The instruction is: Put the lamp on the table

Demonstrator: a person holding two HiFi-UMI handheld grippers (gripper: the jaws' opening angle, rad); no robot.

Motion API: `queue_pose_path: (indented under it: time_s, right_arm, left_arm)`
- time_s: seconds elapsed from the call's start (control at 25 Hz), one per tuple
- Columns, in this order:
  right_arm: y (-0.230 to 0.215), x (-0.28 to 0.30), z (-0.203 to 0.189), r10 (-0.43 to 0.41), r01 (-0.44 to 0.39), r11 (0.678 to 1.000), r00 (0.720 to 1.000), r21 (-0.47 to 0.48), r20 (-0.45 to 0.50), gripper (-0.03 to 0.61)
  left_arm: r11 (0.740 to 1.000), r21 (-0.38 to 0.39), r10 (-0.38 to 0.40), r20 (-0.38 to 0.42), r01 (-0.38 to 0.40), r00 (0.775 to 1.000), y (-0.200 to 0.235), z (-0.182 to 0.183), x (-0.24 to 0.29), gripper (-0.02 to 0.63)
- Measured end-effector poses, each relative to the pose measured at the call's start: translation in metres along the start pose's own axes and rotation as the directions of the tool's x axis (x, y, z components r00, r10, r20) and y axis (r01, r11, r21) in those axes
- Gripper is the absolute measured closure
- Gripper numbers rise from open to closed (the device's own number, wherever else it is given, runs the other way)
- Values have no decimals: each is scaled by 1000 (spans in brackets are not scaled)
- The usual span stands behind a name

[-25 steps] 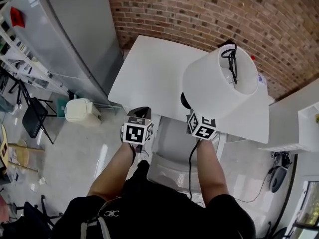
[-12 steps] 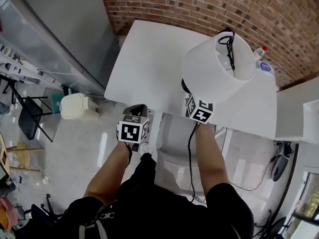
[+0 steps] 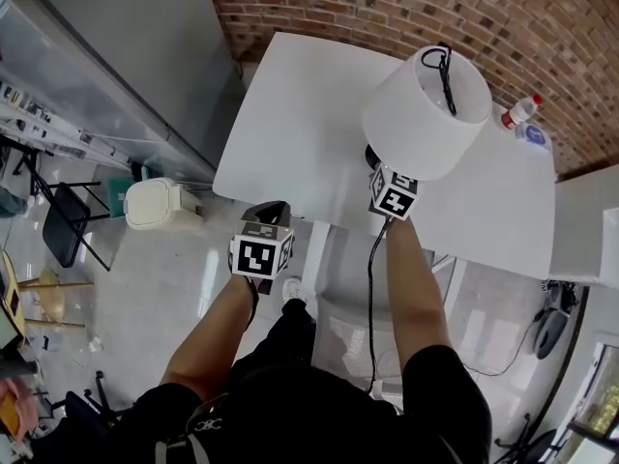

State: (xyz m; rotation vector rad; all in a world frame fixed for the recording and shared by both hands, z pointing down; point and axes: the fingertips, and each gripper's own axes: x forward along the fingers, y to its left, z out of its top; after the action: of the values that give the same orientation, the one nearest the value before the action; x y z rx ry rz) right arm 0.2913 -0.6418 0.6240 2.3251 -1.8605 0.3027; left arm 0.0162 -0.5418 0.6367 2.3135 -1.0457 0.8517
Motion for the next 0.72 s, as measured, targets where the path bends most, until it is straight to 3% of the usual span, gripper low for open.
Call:
queue_pose_path:
  time_s: [0.44, 0.72]
  right_arm:
    - [-4, 27, -21, -18, 18, 1000, 1000, -3, 1, 433]
    - [-2, 25, -28, -11, 12, 1000, 1000, -8, 14, 433]
  left_arm:
    - [999, -5, 35, -66, -35, 997, 20, -28, 5, 612]
    - [999, 9, 32, -56, -31, 998, 12, -31, 4, 612]
